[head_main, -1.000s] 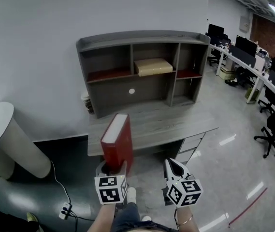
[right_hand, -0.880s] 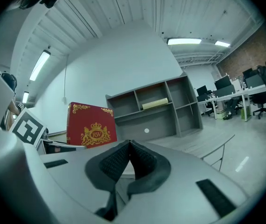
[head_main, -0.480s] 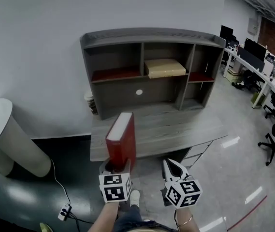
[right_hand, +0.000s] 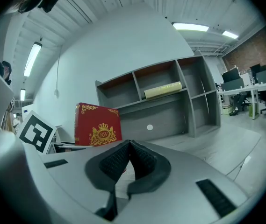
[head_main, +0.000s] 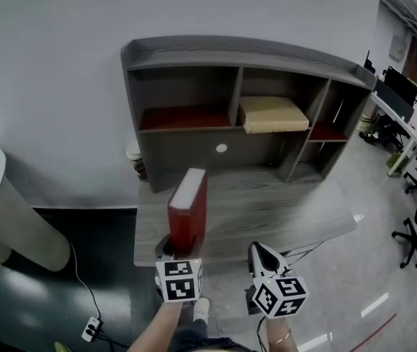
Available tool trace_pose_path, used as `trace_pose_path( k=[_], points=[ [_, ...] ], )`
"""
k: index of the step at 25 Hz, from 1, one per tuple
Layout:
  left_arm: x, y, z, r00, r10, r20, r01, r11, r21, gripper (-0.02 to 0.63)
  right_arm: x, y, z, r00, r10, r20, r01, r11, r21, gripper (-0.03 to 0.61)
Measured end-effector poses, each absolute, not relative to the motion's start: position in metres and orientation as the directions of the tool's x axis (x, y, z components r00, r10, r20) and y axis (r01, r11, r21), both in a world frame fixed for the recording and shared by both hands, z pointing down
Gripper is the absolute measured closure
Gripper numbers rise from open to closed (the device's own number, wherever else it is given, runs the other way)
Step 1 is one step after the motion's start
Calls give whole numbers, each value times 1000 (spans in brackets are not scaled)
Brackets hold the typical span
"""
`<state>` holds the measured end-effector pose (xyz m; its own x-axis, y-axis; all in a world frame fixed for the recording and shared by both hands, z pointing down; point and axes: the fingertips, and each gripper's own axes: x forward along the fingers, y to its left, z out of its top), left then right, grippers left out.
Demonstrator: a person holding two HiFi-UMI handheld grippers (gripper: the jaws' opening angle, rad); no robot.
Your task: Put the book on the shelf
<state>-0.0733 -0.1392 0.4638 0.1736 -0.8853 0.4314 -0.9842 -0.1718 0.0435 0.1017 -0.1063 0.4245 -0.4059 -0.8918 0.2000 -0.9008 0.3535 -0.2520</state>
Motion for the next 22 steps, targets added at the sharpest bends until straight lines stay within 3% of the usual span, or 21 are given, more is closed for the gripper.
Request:
trace_pose_path(
  k=[13, 22],
  points=[
    [-89, -263, 487, 169, -879, 446, -985, -159, 60, 379, 73, -199, 429, -375, -894, 245, -919, 322, -230, 569],
    [-92, -302, 506, 106, -880, 463, -993, -71, 92, 379, 68, -223, 435, -348, -894, 281, -931, 294, -217, 569]
  ],
)
